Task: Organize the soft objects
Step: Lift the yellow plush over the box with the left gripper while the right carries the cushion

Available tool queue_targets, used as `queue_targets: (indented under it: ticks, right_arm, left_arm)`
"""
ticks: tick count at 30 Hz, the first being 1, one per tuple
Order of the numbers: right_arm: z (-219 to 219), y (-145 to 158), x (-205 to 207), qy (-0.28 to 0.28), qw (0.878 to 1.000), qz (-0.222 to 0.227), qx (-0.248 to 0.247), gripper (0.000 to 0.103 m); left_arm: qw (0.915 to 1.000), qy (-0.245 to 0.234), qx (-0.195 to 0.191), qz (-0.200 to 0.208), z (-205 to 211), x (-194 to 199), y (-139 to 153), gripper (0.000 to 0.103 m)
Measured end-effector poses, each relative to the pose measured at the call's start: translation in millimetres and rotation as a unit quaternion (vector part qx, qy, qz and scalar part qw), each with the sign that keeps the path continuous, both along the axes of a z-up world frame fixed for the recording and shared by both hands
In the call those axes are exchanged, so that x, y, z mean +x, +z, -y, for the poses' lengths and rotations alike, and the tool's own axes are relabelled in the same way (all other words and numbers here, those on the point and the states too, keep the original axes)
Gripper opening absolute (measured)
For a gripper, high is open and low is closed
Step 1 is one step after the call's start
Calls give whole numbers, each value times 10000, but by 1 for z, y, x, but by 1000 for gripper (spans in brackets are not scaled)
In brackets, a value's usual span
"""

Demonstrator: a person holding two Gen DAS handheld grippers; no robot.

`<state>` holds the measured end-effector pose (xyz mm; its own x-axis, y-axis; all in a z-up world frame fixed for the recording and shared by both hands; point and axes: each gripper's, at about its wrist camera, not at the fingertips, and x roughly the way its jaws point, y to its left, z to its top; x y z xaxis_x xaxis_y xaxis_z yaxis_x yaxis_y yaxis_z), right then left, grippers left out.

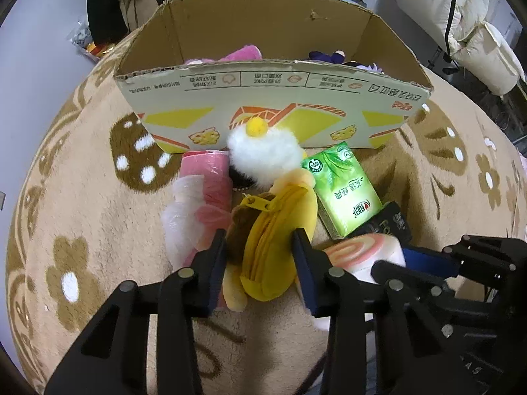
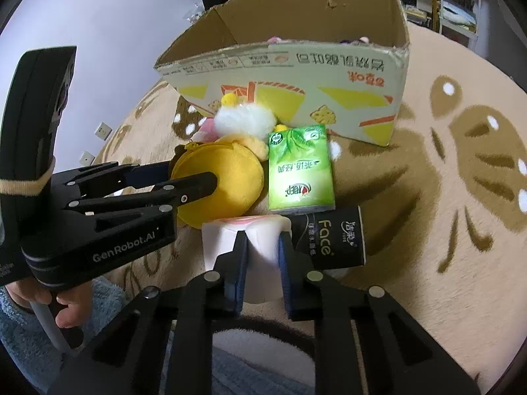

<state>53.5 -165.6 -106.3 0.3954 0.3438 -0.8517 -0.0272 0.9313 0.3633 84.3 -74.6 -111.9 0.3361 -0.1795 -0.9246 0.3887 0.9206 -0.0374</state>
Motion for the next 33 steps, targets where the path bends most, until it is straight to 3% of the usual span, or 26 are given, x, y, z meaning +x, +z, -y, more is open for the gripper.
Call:
queue_targets:
  ticks: [17,26,33]
  right_arm:
    - [13,31,-20,-183,9988,446,-102,16]
    - [17,59,-29,-439,9925,1103,-303,16]
    - [22,85,-36,-766,9786,1843,-501,16]
  left_arm:
    - [9975,331,43,627,-24,-29,41,31]
    - [9919,600,20,1117,-38,-42,65,30]
    - [9842,788,-78,1584,-48,-49,85,30]
